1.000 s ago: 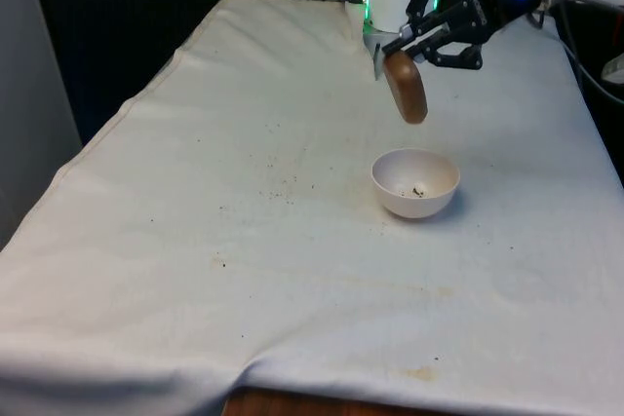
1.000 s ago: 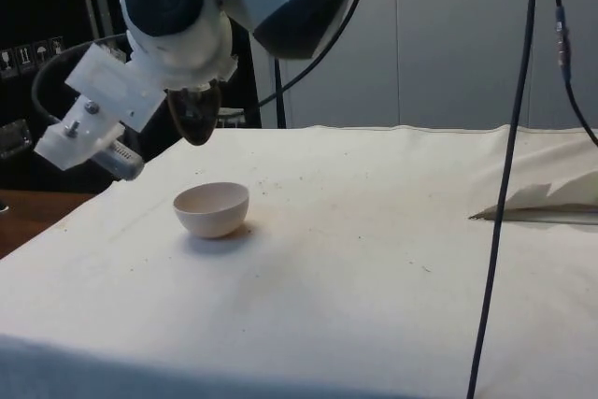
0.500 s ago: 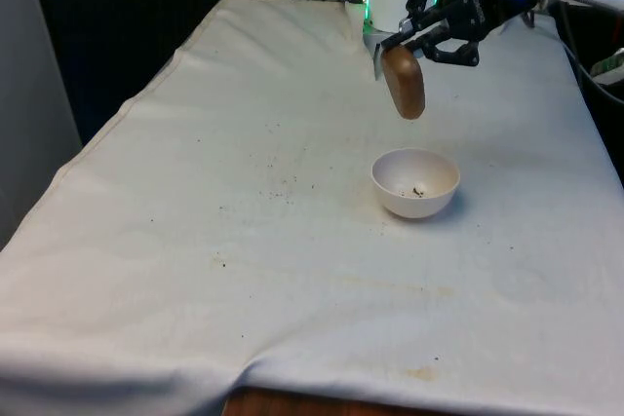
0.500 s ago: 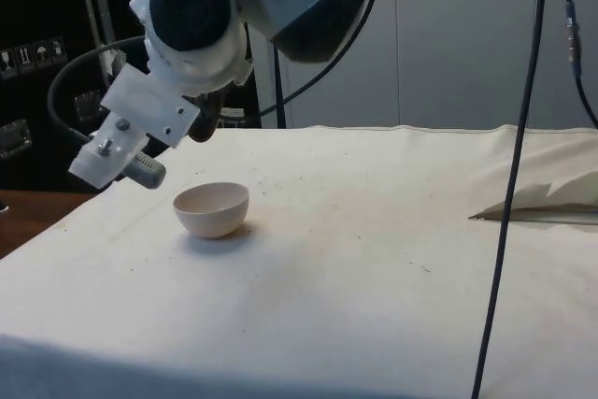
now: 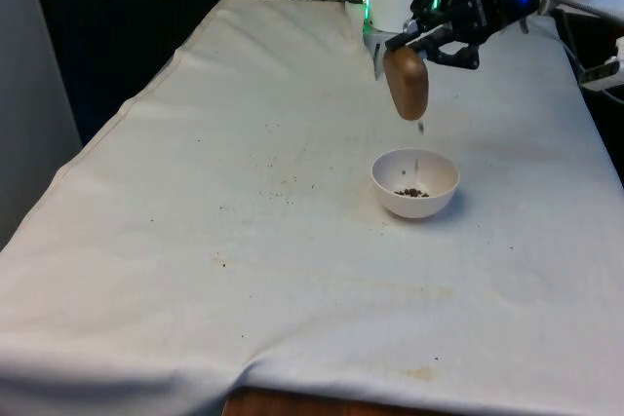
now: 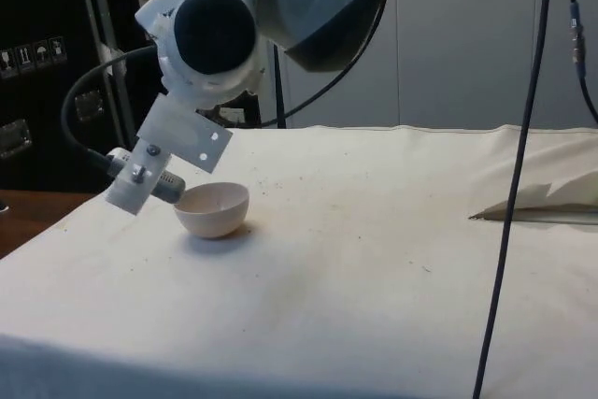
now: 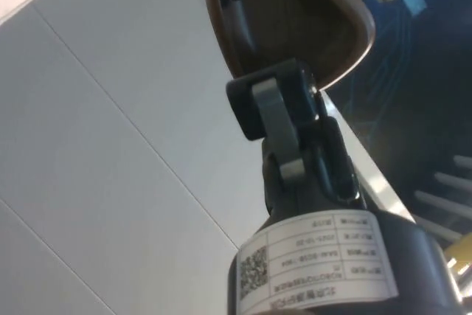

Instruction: Pour the coffee beans from the cup into the bowl.

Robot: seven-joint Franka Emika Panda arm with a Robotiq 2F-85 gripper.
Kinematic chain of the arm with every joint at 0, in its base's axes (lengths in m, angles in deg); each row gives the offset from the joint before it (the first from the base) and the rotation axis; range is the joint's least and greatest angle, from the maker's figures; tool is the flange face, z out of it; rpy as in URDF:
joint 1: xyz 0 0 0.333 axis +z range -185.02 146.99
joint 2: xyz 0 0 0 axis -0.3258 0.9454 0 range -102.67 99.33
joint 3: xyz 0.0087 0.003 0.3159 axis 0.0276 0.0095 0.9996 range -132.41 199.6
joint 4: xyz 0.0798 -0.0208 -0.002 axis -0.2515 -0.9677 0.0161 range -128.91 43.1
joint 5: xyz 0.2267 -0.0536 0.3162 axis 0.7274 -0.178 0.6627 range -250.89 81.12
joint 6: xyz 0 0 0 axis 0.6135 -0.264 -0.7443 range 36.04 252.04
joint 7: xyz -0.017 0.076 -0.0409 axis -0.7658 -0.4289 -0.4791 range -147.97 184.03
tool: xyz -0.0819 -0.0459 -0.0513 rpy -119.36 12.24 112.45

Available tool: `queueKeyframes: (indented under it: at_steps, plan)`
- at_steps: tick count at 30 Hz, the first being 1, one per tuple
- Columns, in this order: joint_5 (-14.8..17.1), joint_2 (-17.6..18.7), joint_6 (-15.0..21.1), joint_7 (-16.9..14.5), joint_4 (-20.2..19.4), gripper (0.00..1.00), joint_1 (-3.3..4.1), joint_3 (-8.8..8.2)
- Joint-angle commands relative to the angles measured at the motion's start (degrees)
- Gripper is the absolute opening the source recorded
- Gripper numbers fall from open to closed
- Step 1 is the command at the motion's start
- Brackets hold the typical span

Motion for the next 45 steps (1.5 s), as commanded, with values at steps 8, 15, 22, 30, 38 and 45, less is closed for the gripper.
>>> queueKeyframes:
  at_steps: [8, 15, 22, 30, 38, 45]
  plan:
    - [-3.15, -0.11, -1.49, 0.06, -1.72, 0.0, 0.17, 0.69]
    - [-5.84, 0.57, -2.75, -0.23, -2.18, 0.0, 0.17, 0.97]
    - [-8.42, 1.38, -4.47, -0.46, -2.58, 0.0, 0.17, 1.38]
    - [-10.89, 1.38, -6.65, -0.74, -3.72, 0.0, 0.11, 2.06]
    - [-13.06, 1.43, -9.22, -0.86, -4.81, 0.0, 0.11, 2.75]
    - [-15.01, 2.01, -11.46, -0.92, -5.16, 0.0, 0.23, 3.21]
